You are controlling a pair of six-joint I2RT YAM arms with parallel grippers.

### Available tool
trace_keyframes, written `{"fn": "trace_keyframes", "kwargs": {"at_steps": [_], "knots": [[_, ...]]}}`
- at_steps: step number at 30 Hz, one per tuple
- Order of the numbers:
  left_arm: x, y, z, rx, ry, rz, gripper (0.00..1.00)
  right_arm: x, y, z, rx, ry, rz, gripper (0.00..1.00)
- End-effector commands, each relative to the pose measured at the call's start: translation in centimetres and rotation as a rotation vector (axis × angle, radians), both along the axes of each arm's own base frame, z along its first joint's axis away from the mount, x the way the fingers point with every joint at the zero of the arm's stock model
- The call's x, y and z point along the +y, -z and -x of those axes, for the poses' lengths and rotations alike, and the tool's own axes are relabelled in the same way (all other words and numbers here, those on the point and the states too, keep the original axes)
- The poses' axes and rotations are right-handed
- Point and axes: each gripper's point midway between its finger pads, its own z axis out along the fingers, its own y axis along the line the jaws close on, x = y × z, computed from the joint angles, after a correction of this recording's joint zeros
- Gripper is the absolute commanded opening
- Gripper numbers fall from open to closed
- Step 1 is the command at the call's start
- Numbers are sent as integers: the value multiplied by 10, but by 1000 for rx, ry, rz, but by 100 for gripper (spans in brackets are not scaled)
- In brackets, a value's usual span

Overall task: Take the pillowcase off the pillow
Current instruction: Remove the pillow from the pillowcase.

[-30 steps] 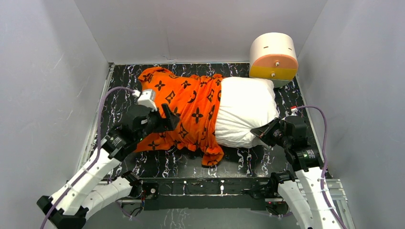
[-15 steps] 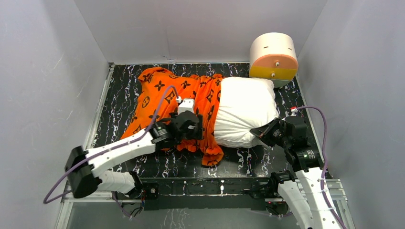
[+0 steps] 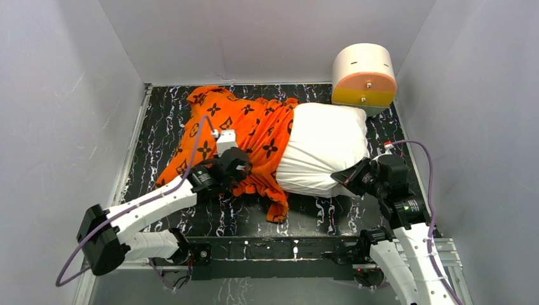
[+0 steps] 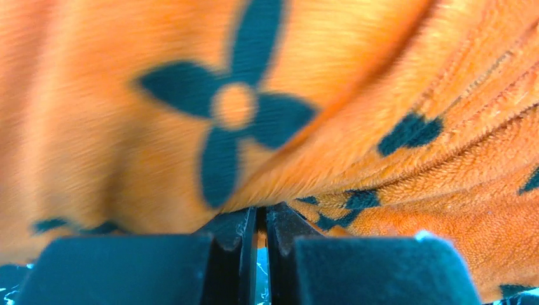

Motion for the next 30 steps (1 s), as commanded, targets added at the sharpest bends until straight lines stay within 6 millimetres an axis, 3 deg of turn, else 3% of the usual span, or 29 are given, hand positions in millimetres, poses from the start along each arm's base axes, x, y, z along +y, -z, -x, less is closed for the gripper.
{"fn": "trace_keyframes", "kwargs": {"at_steps": [1,4,9,10,13,17,23,26,30], "knots": [[112,1,0,-13,-267,-188,0,-32,-9,-15,-61,120,144,0],[128,-8,3,-33,-295,-99,0,-35,-8,-17,-59,136,160,0],[111,-11,10,-21,-179,6,0,-35,-16,-21,-93,130,164,0],[100,-11,12,-1,-125,42,6,-30,-17,-20,-96,104,154,0],[53,-19,24,40,89,211,69,-21,-12,-17,-84,52,126,0],[11,-41,45,85,262,421,95,-18,-5,-13,-73,60,87,0],[-8,-64,77,132,369,596,98,-18,-5,-12,-74,64,81,0],[-16,-60,93,200,407,666,98,-17,-5,-13,-71,60,78,0],[-21,-46,97,238,402,713,98,-14,-3,-14,-67,55,64,0]]}}
